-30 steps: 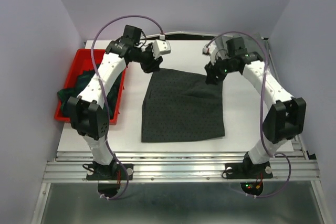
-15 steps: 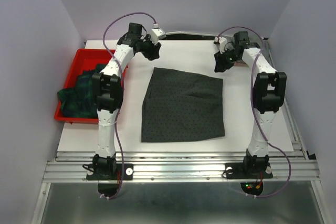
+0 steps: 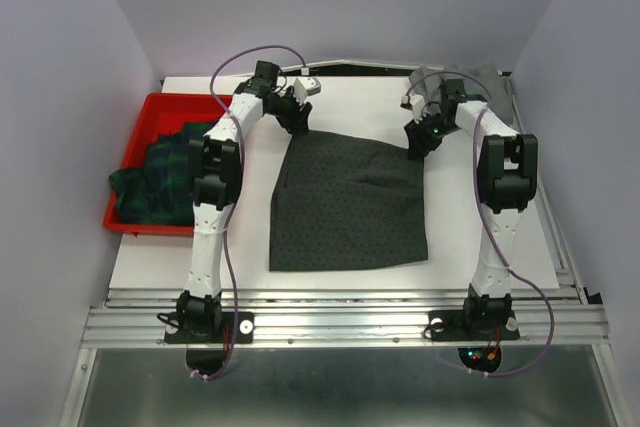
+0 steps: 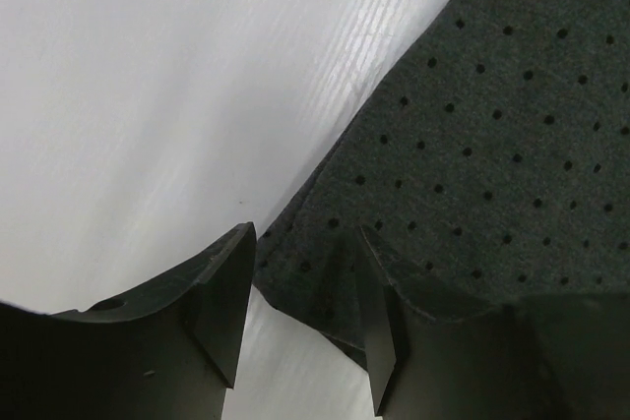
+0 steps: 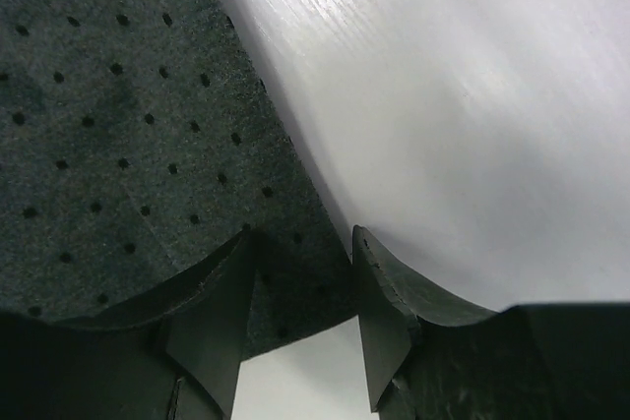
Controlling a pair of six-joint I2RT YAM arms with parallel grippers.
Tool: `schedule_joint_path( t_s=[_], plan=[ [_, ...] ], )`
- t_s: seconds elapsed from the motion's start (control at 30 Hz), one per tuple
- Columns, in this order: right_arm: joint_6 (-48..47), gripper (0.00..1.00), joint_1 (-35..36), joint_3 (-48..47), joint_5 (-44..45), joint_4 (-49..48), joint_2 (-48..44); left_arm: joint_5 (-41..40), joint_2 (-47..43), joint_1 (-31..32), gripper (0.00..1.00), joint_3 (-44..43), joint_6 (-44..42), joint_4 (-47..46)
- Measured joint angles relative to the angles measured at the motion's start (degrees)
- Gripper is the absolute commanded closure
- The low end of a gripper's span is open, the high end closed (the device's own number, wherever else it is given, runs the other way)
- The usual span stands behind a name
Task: Fold and stack the skirts
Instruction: Fold the skirt
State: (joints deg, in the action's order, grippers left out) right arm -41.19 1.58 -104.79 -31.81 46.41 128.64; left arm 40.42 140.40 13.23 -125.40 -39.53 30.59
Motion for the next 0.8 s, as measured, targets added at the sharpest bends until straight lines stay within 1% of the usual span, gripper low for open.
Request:
schedule_joint_path(
  t_s=[0.2, 0.3, 0.37, 0.4, 0.43, 0.47, 0.5, 0.53, 0.6, 0.7, 0.8],
  plan=[
    [-1.3, 0.53, 0.0, 0.6, -0.1, 0.1, 0.7, -2.0, 3.1, 0.2, 0.51, -1.1, -0.1, 0.2],
    [-1.5, 0.53, 0.0, 0.6, -0.2, 0.1, 0.8, -2.5, 3.8, 0.2, 0.58, -1.1, -0.1, 0.1],
    [-1.6, 0.59, 0.0, 0.6, -0.2, 0.1, 0.8, -2.7, 3.9, 0.2, 0.68, -1.1, -0.2, 0.0],
    [-1.6, 0.62, 0.0, 0.6, -0.2, 0.1, 0.8, -2.7, 3.9, 0.2, 0.68, -1.2, -0.3, 0.0],
    [-1.7, 0.64, 0.0, 0.6, -0.2, 0.1, 0.9, -2.7, 3.9, 0.2, 0.72, -1.3, -0.4, 0.1],
    [-1.7, 0.67, 0.0, 0.6, -0.2, 0.1, 0.9, -2.7, 3.9, 0.2, 0.74, -1.3, -0.6, 0.1],
    [-1.9, 0.74, 0.0, 0.4, -0.2, 0.2, 1.0, -2.6, 3.9, 0.2, 0.79, -1.3, -0.7, 0.2],
    [-2.0, 0.76, 0.0, 0.2, -0.3, 0.3, 1.1, -2.4, 3.9, 0.2, 0.83, -1.4, -0.9, 0.3],
    [-2.1, 0.85, 0.0, -0.2, -0.4, 1.0, 1.2, -1.8, 3.9, 0.2, 1.00, -1.4, -1.0, 0.5],
    [-2.1, 0.99, 0.0, -1.3, -0.5, 2.1, 1.2, -1.4, 3.9, 0.2, 1.00, -1.4, -1.4, 0.6],
    [-1.9, 0.99, 0.0, -2.3, -0.5, 2.8, 1.2, -1.5, 3.8, 0.2, 1.00, -1.4, -1.5, 0.6]
  ],
)
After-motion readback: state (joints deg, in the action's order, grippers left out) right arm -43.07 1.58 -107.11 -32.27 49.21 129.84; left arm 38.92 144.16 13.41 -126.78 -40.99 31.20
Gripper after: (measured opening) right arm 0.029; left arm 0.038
